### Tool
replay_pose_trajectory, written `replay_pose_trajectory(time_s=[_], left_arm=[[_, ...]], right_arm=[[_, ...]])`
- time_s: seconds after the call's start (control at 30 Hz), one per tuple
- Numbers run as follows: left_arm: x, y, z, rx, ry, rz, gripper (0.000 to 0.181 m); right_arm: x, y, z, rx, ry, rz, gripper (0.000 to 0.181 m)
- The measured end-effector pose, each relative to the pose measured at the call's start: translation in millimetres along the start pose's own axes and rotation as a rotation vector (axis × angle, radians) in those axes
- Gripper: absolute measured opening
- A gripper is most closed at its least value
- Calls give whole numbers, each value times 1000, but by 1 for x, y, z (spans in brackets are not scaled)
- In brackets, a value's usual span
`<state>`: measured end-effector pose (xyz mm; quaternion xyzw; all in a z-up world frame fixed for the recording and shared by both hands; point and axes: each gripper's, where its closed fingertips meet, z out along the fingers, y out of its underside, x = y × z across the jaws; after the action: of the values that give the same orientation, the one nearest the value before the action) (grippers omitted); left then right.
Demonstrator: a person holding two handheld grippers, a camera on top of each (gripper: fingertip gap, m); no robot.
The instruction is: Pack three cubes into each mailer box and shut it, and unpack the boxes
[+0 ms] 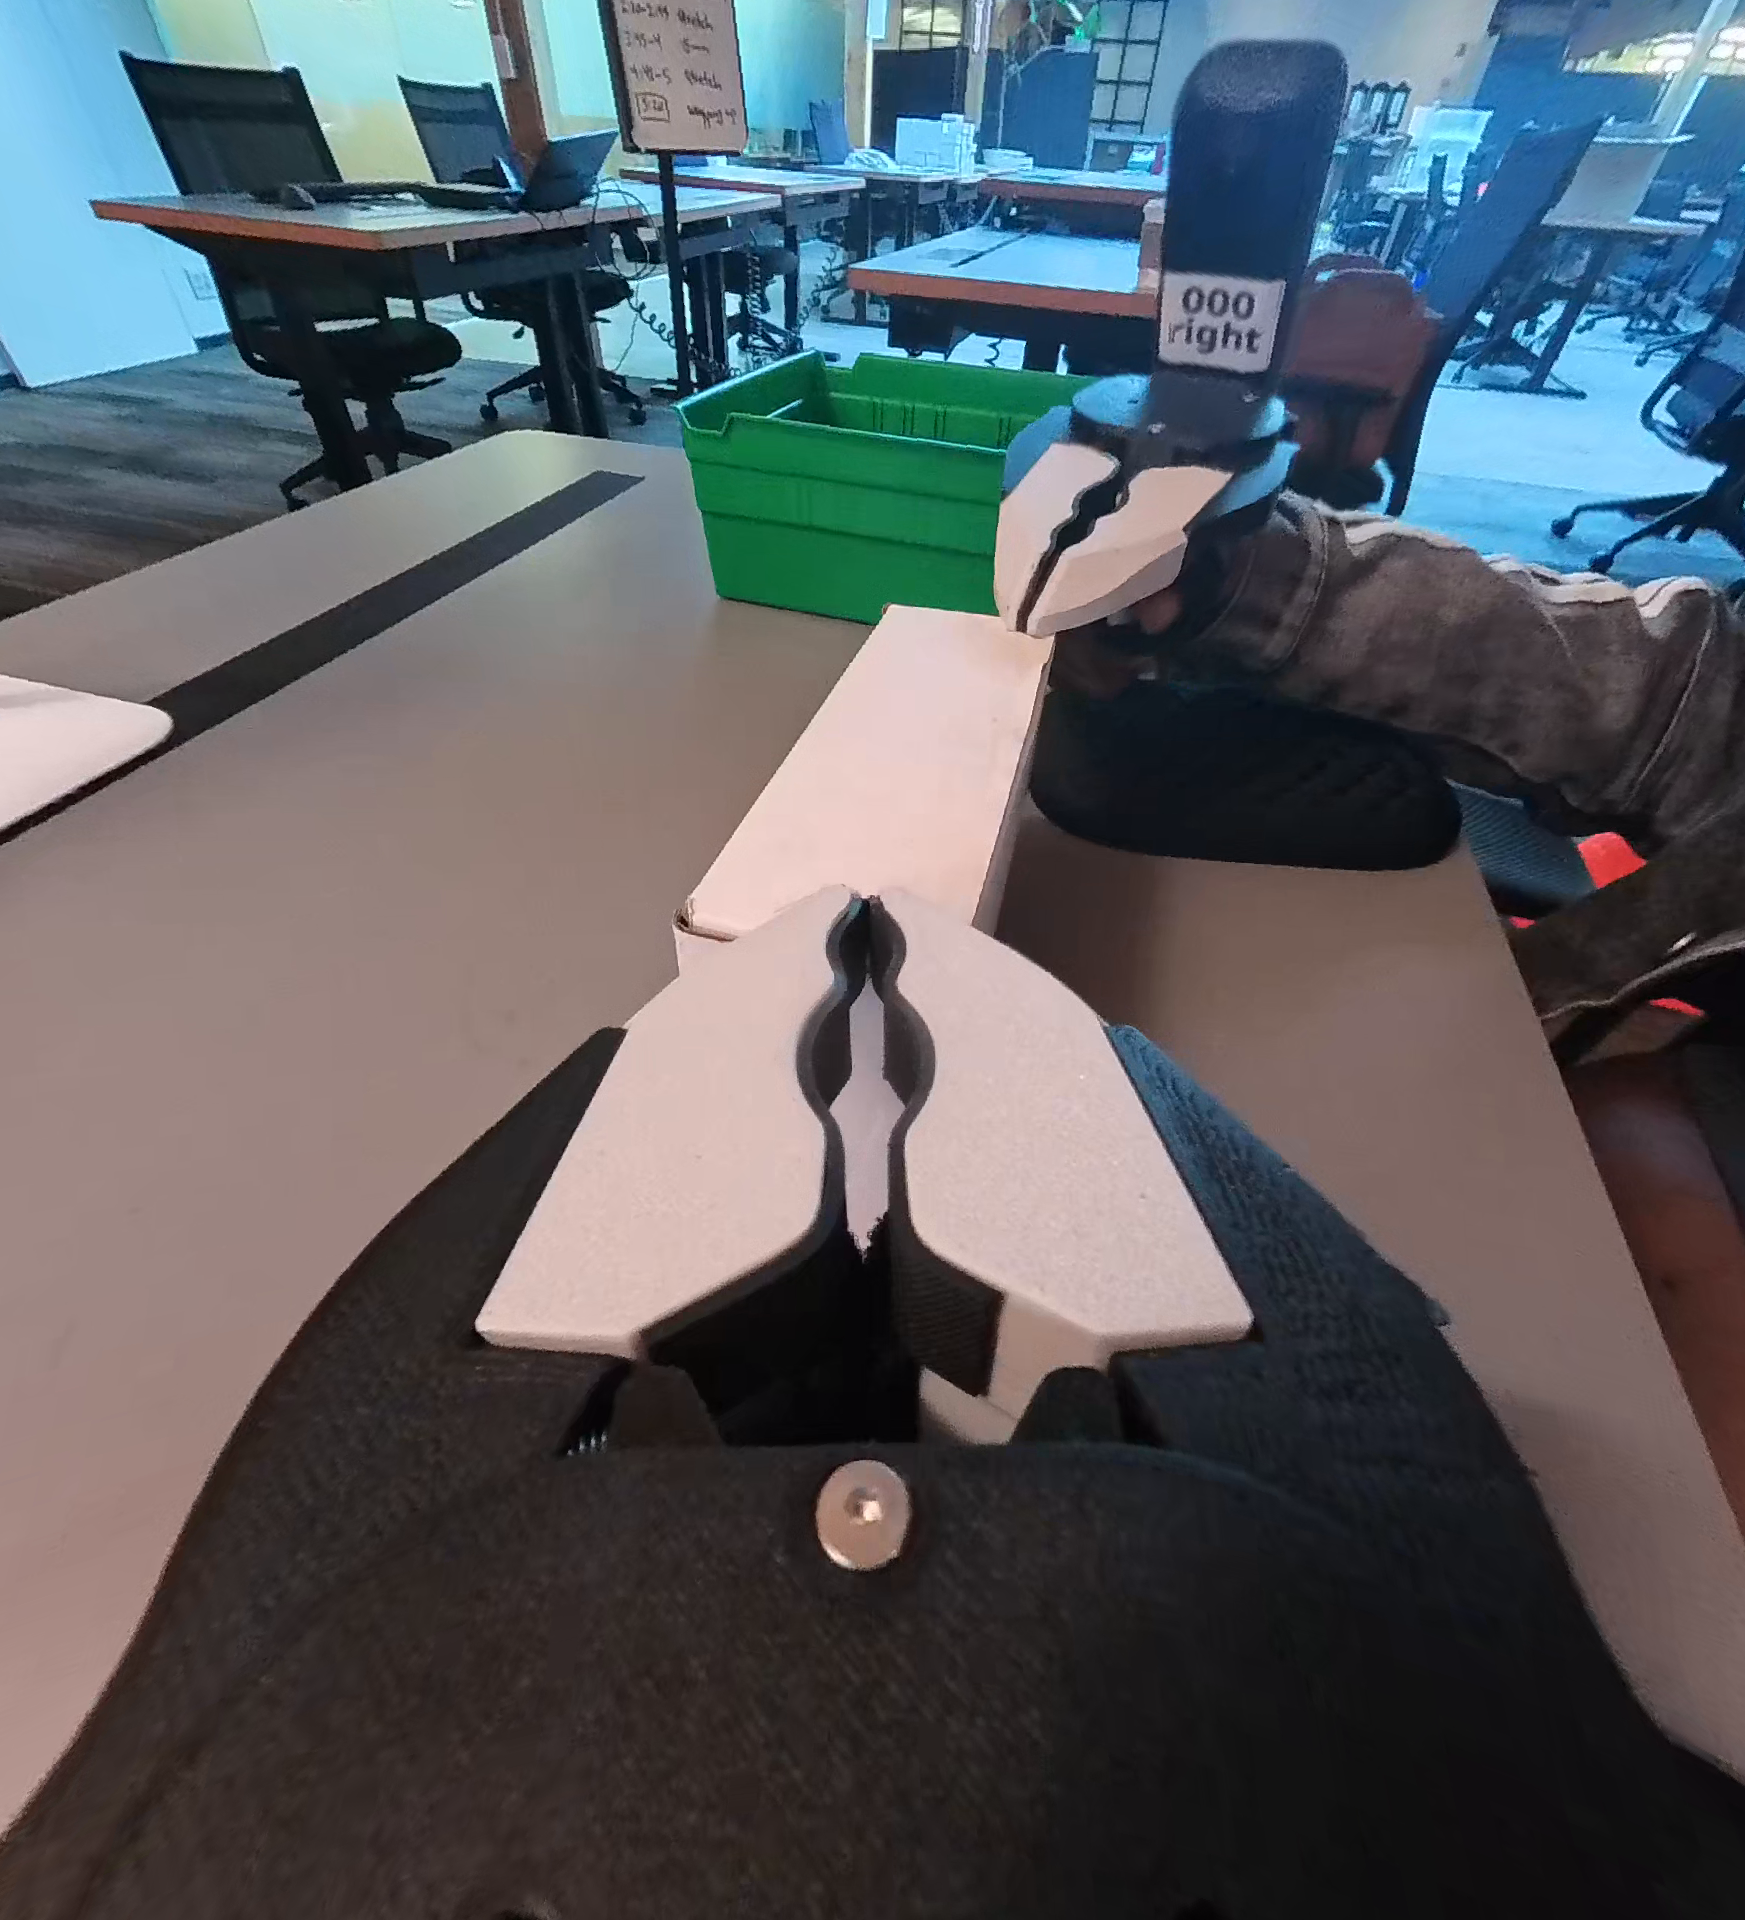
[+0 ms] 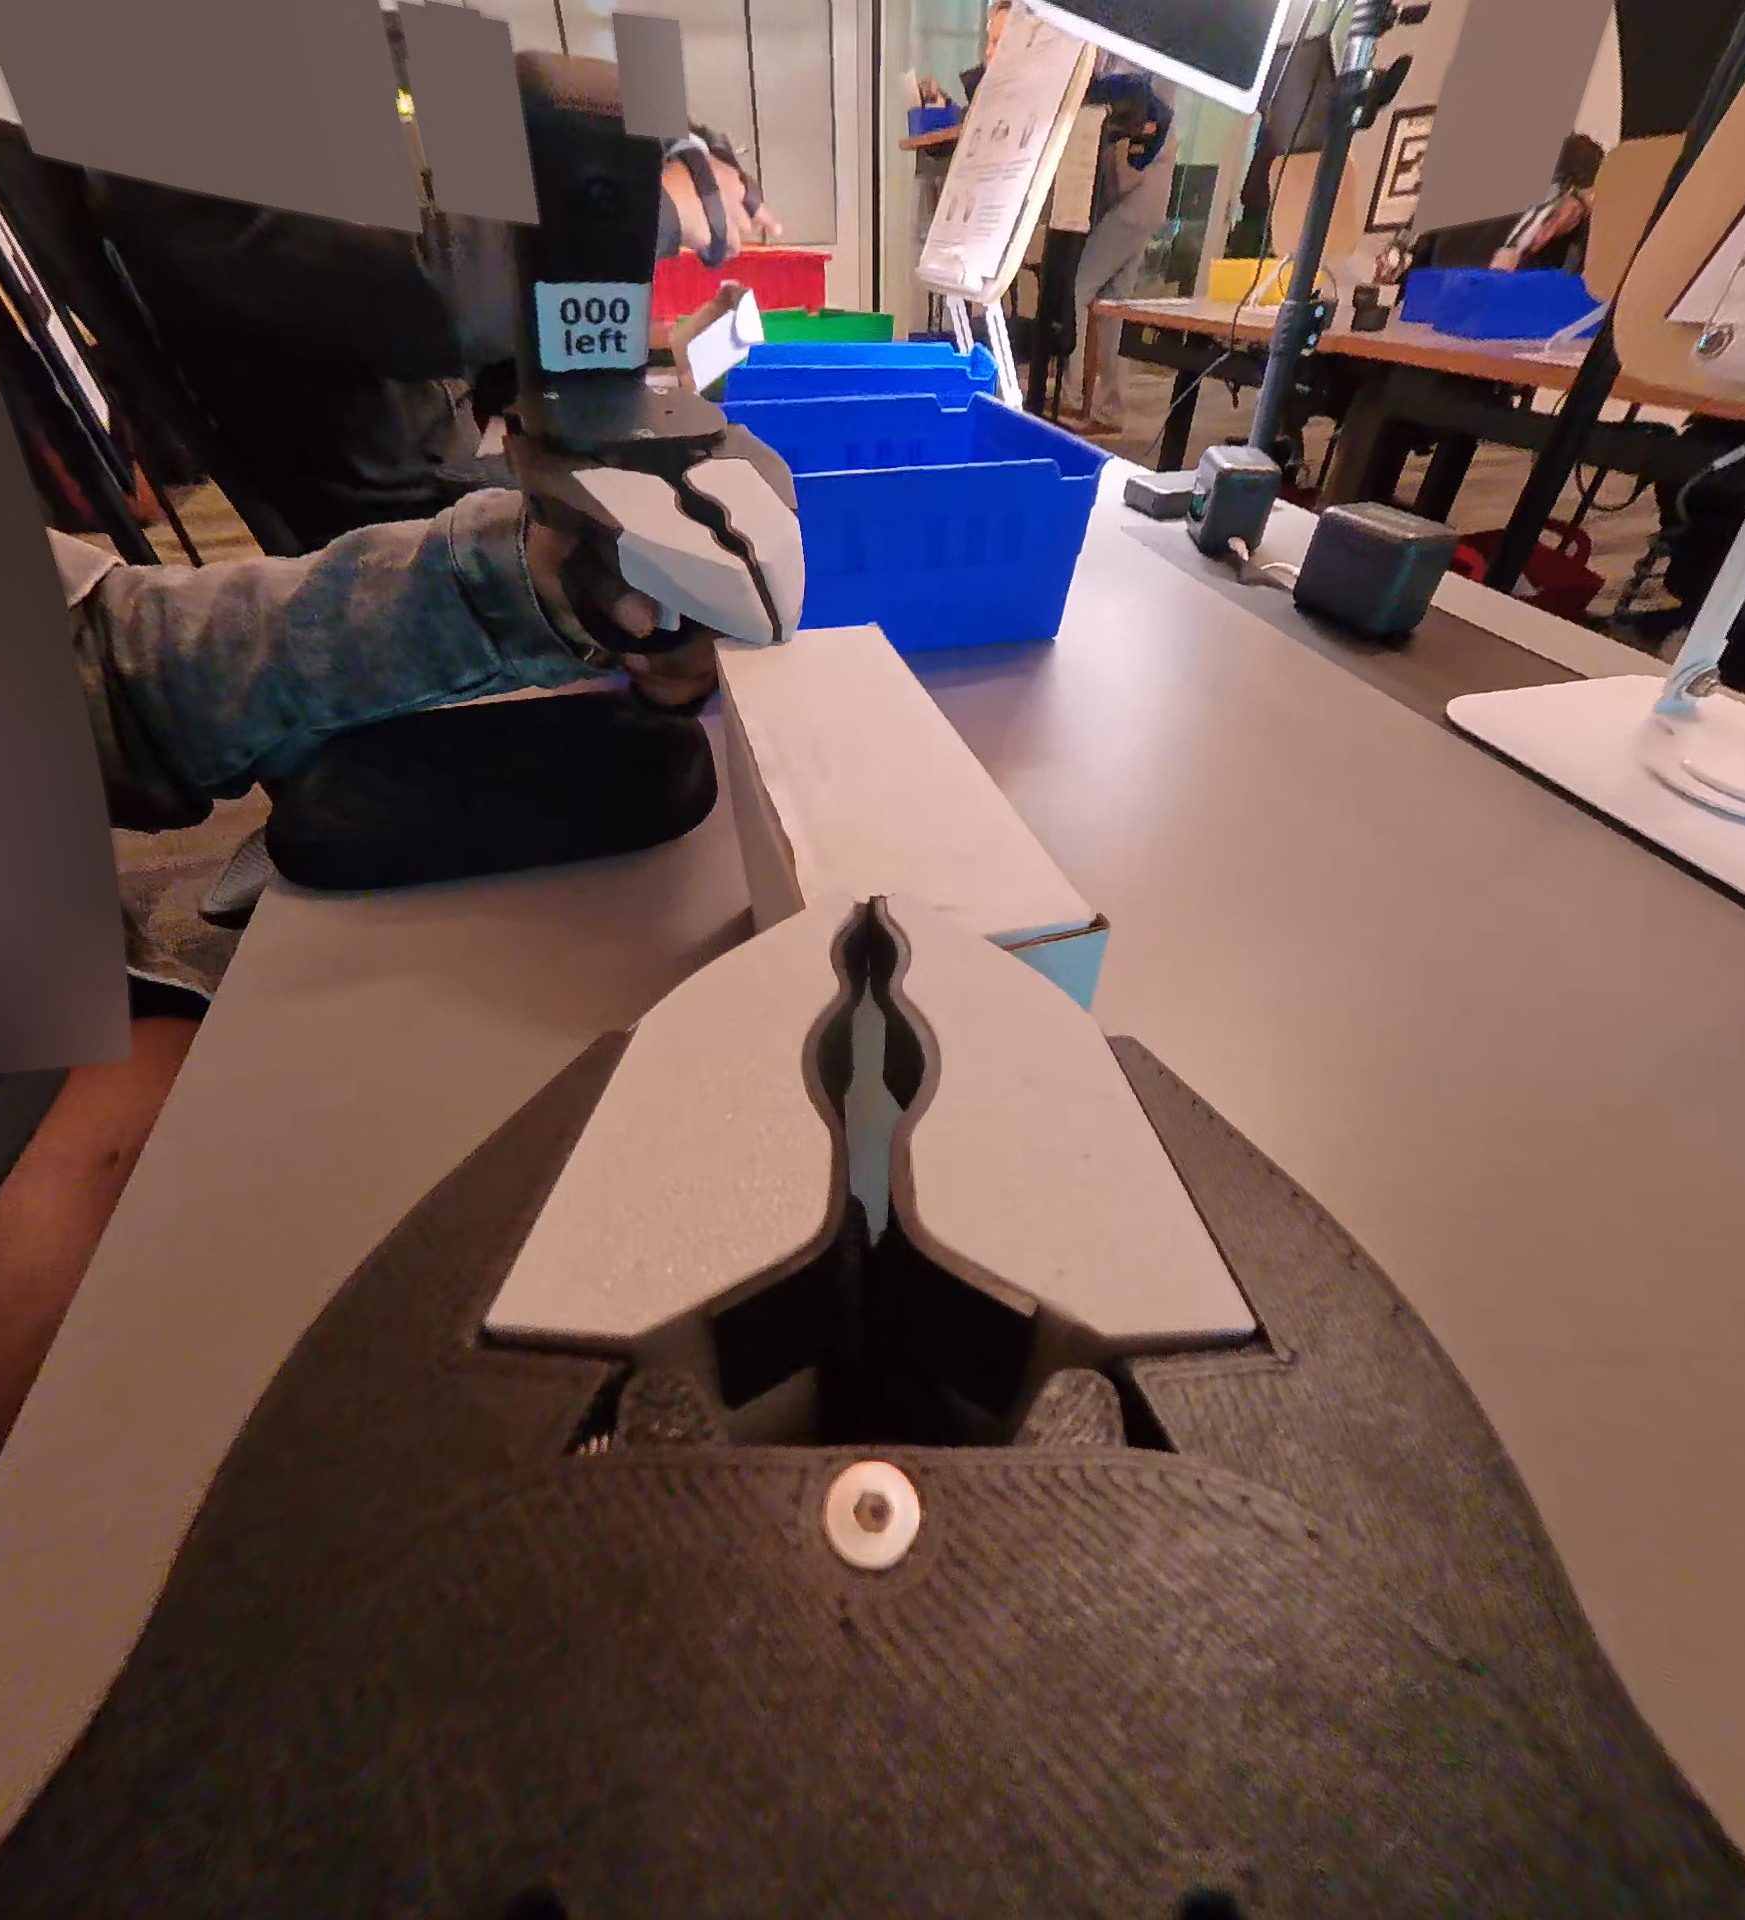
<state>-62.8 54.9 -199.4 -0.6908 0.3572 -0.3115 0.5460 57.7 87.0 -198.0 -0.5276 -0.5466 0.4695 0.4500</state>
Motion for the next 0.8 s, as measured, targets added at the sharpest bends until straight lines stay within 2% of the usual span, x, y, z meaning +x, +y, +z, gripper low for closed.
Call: replay_pose_trajectory(time_s=[0.23, 0.3, 0.4, 0.43, 0.47, 0.57, 0.63, 0.8], left_arm=[[-1, 0, 0, 25, -9, -9, 0], [-5, -2, -2, 58, -40, -71, 22], [-5, -21, -12, 191, 31, -307, 56], [-12, -26, -16, 228, 16, -404, 59], [-18, -27, -20, 247, 1, -493, 64], [-28, -9, -20, 184, -26, -737, 74], [-26, 3, -16, 127, -22, -810, 78], [-21, 15, -3, 36, 1, -892, 75]], right_arm=[[1, 0, 0, 4, 21, -22, 0], [-1, -2, 0, 17, 15, -19, 6], [0, -19, -8, 115, -48, 207, 45], [8, -24, -11, 149, -32, 306, 60], [18, -22, -14, 139, 4, 400, 61], [25, -1, -11, 36, 25, 628, 86], [25, 11, -7, -6, 30, 754, 92], [28, 23, -2, -41, 53, 899, 85]])
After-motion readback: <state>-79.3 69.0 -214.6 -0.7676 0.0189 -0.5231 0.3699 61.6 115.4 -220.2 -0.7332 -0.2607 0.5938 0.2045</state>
